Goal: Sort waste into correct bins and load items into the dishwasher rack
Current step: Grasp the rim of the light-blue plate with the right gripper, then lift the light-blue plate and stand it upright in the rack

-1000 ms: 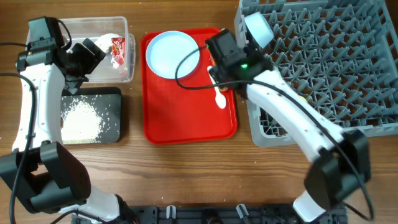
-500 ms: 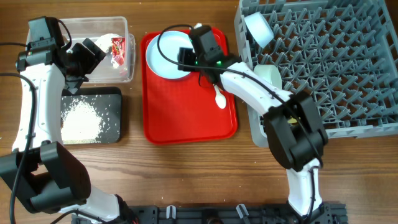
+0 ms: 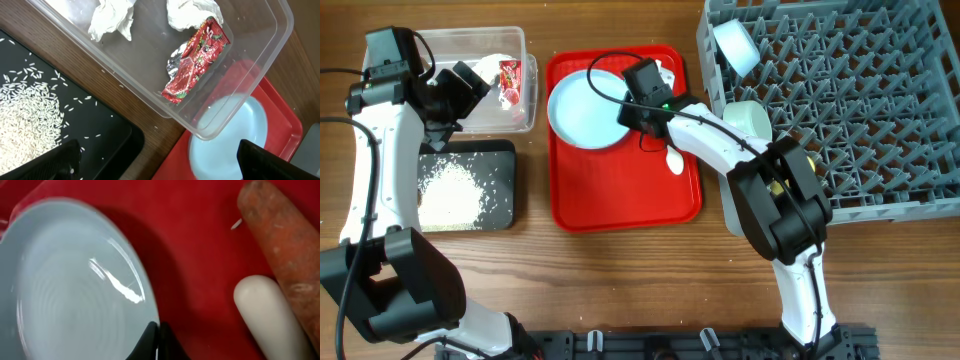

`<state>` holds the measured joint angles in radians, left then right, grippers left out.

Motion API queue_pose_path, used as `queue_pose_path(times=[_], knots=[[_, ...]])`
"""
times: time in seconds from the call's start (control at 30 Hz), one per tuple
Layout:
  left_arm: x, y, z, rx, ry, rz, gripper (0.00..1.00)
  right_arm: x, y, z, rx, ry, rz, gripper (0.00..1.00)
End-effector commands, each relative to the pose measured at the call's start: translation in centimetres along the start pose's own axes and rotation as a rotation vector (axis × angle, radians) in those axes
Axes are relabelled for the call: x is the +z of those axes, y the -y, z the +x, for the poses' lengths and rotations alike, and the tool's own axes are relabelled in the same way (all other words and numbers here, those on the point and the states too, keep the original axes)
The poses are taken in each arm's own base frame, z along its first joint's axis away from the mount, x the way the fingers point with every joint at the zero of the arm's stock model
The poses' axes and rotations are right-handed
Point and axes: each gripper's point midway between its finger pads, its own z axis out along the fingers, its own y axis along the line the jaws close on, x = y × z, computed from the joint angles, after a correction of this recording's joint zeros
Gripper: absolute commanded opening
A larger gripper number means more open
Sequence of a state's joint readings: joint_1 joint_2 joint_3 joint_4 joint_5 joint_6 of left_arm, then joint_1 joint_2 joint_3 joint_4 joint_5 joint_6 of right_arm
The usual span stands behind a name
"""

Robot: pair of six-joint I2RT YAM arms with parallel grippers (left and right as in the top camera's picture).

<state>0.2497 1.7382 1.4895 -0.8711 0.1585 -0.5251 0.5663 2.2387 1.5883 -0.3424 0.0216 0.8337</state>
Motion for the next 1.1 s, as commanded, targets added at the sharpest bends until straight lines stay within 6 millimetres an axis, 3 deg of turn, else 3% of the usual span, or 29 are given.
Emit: queue_pose_path(times=[0.0, 0.1, 0.33, 0.4, 0.5, 0.57, 0.63, 0.77, 0.9, 0.97, 1.07], knots=[[0.5, -0.1, 0.2, 0.013, -0.015, -0.001, 1.00, 0.3, 0.6, 2.4, -0.011, -0.137, -0.021, 0.04], [0.5, -0.1, 0.2, 0.013, -0.015, -0.001, 1.00, -1.2, 1.6, 2.4, -0.049, -0.222, -0.044, 0.04], [0.5, -0.1, 0.2, 0.013, -0.015, -0.001, 1.00, -9.6, 1.7, -2.9, -0.442, -0.055, -0.003, 0.04], [0.5, -0.1, 0.2, 0.013, -0.015, -0.001, 1.00, -16.6, 1.2, -6.7, -0.559, 0.127, 0.065, 0.04], [0.5, -0.1, 0.2, 0.013, -0.015, -0.001, 1.00, -23.7, 2.3, -10.2, -0.575, 0.321, 0.194, 0.04], [0.5, -0.1, 0.2, 0.013, -0.015, -0.001, 1.00, -29.8, 4.6, -13.1, -0.536, 0.501, 0.370, 0.04], [0.5, -0.1, 0.2, 0.013, -0.015, -0.001, 1.00, -34.6, 7.3, -15.3, -0.515, 0.627, 0.557, 0.04], [0.5, -0.1, 0.2, 0.013, -0.015, -0.001, 1.00, -37.2, 13.1, -18.1, -0.417, 0.669, 0.794, 0.04], [0.5, -0.1, 0.2, 0.013, -0.015, -0.001, 1.00, -38.1, 18.2, -21.6, -0.368, 0.679, 0.912, 0.04], [0.5, -0.1, 0.2, 0.013, -0.015, -0.001, 1.00, -37.1, 20.4, -23.4, -0.412, 0.643, 0.978, 0.04], [0.5, -0.1, 0.2, 0.013, -0.015, -0.001, 1.00, -33.5, 22.5, -24.0, -0.459, 0.548, 0.997, 0.04]])
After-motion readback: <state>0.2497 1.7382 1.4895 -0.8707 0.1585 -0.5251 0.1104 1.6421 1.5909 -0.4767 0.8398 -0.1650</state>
